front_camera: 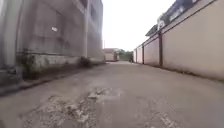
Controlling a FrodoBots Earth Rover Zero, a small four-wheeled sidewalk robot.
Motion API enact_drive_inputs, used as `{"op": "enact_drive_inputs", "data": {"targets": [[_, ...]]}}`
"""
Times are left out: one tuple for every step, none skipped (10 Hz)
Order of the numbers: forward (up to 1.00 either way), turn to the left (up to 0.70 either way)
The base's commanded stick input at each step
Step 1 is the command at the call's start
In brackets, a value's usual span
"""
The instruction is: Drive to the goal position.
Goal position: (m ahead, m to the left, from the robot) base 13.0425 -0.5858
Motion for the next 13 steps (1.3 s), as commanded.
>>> {"op": "enact_drive_inputs", "data": {"targets": [[0.5,0.0],[0.5,0.0],[0.5,0.0],[0.5,0.0],[0.5,0.0],[0.5,0.0],[0.5,0.0],[0.5,0.0],[0.5,0.0],[0.5,0.0],[0.5,0.0],[0.5,0.0],[0.5,0.0]]}}
